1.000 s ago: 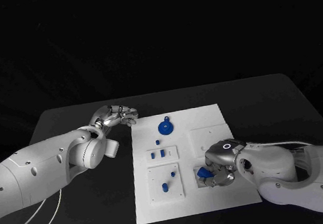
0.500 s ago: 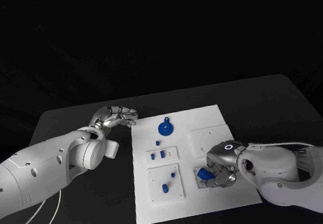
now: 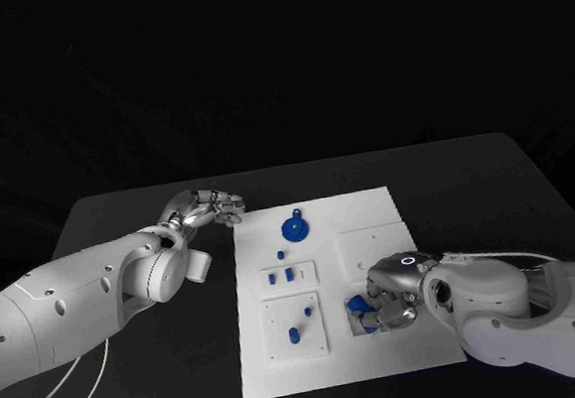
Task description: Assemble the parts on the task board
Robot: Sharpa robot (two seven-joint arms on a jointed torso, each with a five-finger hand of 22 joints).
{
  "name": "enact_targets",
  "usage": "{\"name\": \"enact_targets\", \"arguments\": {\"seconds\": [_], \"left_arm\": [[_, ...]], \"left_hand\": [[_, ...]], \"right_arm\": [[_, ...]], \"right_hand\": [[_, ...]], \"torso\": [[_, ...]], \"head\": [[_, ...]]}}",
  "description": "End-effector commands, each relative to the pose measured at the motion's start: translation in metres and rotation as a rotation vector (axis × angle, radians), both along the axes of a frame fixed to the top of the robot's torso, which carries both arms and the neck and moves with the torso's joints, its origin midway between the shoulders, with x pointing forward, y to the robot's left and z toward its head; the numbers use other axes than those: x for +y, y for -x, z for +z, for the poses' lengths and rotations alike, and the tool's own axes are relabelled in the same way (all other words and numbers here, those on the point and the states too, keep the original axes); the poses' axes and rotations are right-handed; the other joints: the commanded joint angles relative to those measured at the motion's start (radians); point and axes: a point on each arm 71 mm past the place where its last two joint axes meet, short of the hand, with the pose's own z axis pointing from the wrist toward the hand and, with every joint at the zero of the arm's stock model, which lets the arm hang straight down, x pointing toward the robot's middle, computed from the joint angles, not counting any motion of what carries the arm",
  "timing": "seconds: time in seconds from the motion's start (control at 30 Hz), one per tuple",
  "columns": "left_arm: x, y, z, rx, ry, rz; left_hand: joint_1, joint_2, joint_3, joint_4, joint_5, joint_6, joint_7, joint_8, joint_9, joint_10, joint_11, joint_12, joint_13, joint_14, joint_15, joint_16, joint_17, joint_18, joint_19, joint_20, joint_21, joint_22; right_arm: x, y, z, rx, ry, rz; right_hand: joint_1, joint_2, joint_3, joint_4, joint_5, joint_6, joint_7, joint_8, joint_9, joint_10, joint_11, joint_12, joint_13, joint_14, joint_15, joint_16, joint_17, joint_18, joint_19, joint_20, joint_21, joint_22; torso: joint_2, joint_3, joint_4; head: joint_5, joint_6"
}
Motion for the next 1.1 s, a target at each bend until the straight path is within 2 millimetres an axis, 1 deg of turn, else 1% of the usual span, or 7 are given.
{"name": "enact_targets", "arguments": {"seconds": [0.03,0.33,0.43,0.5,0.7,0.87,1.1], "left_arm": [[-0.001,0.000,0.001,-0.007,-0.005,-0.001],[-0.001,0.000,0.001,-0.007,-0.005,-0.001],[-0.001,0.000,0.001,-0.006,-0.006,0.000],[-0.001,0.000,0.001,-0.006,-0.006,0.000],[0.000,0.000,0.001,-0.005,-0.007,0.002],[0.000,0.000,0.001,-0.005,-0.008,0.003],[0.001,-0.001,0.000,-0.004,-0.008,0.003]], "left_hand": [[-0.008,-0.002,0.000,0.006,0.006,-0.005,-0.002,0.004,-0.001,-0.006,-0.003,-0.002,-0.002,0.006,0.000,-0.005,0.002,0.019,-0.006,0.003,-0.003,0.001],[-0.008,-0.002,0.000,0.007,0.007,-0.005,-0.002,0.005,-0.001,-0.006,-0.003,-0.002,-0.002,0.006,0.000,-0.005,0.002,0.019,-0.006,0.003,-0.003,0.002],[-0.008,-0.002,0.000,0.007,0.007,-0.005,-0.002,0.005,-0.001,-0.006,-0.003,-0.002,-0.002,0.006,0.000,-0.006,0.003,0.019,-0.006,0.003,-0.003,0.002],[-0.008,-0.002,0.000,0.007,0.007,-0.005,-0.002,0.005,-0.001,-0.006,-0.003,-0.002,-0.002,0.006,0.000,-0.006,0.003,0.019,-0.006,0.003,-0.003,0.002],[-0.008,-0.002,0.000,0.007,0.007,-0.005,-0.002,0.005,-0.001,-0.006,-0.003,-0.002,-0.002,0.006,0.000,-0.006,0.004,0.019,-0.006,0.003,-0.003,0.002],[-0.008,-0.002,0.000,0.008,0.007,-0.005,-0.002,0.005,-0.001,-0.006,-0.003,-0.002,-0.002,0.006,0.000,-0.007,0.004,0.019,-0.006,0.003,-0.003,0.002],[-0.008,-0.003,0.000,0.008,0.007,-0.005,-0.002,0.005,-0.001,-0.006,-0.003,-0.002,-0.002,0.007,0.000,-0.007,0.005,0.019,-0.006,0.003,-0.003,0.003]], "right_arm": [[-0.002,0.001,-0.004,0.067,-0.036,-0.061],[0.001,0.001,-0.004,0.092,-0.053,-0.058],[0.001,0.001,-0.004,0.097,-0.062,-0.061],[0.001,0.001,-0.004,0.097,-0.068,-0.061],[-0.001,0.002,-0.003,0.094,-0.090,-0.055],[-0.005,0.000,0.000,0.076,-0.127,-0.051],[-0.014,-0.004,0.006,0.078,-0.191,-0.060]], "right_hand": [[-0.008,0.006,-0.007,0.001,0.007,-0.003,0.005,0.004,-0.002,0.009,-0.001,0.002,0.005,-0.001,-0.003,0.001,0.001,0.016,-0.001,-0.001,0.006,0.016],[-0.022,-0.003,-0.022,0.002,0.002,-0.004,0.005,0.004,-0.004,0.008,-0.001,0.000,0.006,-0.002,-0.006,0.000,0.001,0.016,-0.003,-0.002,0.004,0.015],[-0.032,-0.030,-0.030,0.002,-0.065,-0.003,0.003,0.004,-0.007,0.007,-0.002,-0.003,0.007,-0.002,-0.007,-0.001,0.000,0.016,-0.002,-0.005,0.001,0.012],[-0.041,-0.067,-0.029,-0.001,-0.204,-0.002,0.000,0.003,-0.011,0.008,-0.003,-0.006,0.008,-0.001,-0.010,-0.003,-0.001,0.016,0.001,-0.012,-0.006,0.008],[-0.079,-0.143,0.017,0.003,-0.444,0.001,-0.002,0.003,-0.020,0.011,-0.006,-0.015,0.009,0.001,-0.014,-0.008,-0.004,0.016,0.012,-0.023,-0.021,-0.002],[-0.099,-0.184,0.075,0.004,-0.534,-0.001,-0.001,0.005,-0.023,0.012,-0.007,-0.020,0.011,0.002,-0.015,-0.009,-0.004,0.016,0.017,-0.027,-0.027,-0.004],[-0.114,-0.209,0.104,0.004,-0.572,-0.005,0.000,0.007,-0.023,0.009,-0.007,-0.029,0.010,0.002,-0.015,-0.010,-0.004,0.016,0.018,-0.029,-0.030,-0.003]], "torso": [[0.000,0.0001,-0.0004],[0.000,0.0006,-0.0005],[0.000,0.0006,-0.0005],[0.000,0.0005,-0.0007],[0.000,0.0009,-0.0007],[0.000,0.0012,-0.0009],[0.000,0.0014,-0.0012]], "head": [[0.000,0.001],[0.000,0.001],[0.000,0.001],[0.000,0.001],[0.000,0.002],[0.000,0.003],[0.000,0.006]]}}
